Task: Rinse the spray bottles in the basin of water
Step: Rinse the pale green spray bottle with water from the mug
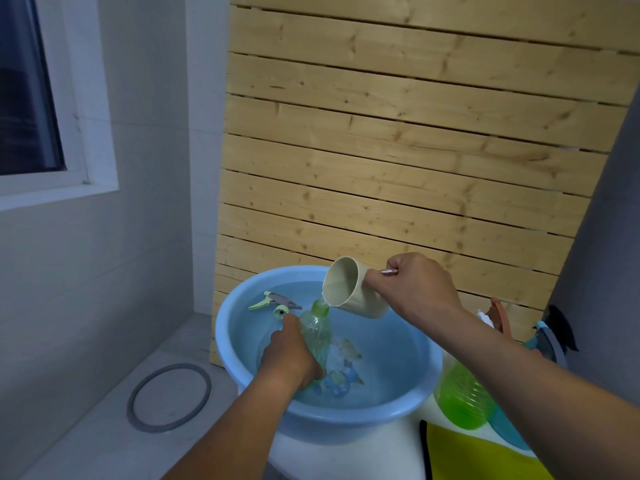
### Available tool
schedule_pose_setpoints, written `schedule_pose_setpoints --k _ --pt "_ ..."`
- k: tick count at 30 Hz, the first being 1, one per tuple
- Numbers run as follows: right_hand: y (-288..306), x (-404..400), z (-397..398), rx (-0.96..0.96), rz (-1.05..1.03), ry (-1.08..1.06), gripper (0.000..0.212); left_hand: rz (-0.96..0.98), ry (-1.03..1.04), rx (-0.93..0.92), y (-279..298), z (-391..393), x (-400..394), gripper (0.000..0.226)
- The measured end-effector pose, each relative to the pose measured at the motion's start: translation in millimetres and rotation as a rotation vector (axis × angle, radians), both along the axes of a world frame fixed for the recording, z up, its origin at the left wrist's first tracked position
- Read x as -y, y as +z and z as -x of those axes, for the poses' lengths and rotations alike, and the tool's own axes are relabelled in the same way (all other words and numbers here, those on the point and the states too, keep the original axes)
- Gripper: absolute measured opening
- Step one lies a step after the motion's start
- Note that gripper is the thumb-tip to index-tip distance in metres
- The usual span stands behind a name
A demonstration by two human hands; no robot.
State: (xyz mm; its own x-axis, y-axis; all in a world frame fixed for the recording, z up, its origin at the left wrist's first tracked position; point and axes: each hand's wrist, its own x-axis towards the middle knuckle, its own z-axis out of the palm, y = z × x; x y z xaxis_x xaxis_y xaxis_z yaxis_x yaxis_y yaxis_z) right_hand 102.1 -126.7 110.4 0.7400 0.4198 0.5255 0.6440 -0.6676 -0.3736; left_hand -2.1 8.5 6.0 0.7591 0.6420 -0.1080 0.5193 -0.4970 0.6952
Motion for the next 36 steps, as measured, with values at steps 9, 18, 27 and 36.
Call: schedule_pose_setpoints --k 9,18,27,36 --pt "0 0 0 0.095 0.02 0.012 0.042 0.012 -0.004 -0.008 0 -1 0 0.09" --pt "1 -2 2 0.154 0.029 0.001 0.041 0.009 -0.003 -0.007 0 -1 -1 0.091" --pt "3 -3 5 0.211 0.048 -0.012 0.041 0.01 -0.008 -0.008 0 0 0 0.091" --pt "5 -3 10 0.286 0.08 -0.018 0.042 0.001 0.0 0.004 -1 -1 0 0.09"
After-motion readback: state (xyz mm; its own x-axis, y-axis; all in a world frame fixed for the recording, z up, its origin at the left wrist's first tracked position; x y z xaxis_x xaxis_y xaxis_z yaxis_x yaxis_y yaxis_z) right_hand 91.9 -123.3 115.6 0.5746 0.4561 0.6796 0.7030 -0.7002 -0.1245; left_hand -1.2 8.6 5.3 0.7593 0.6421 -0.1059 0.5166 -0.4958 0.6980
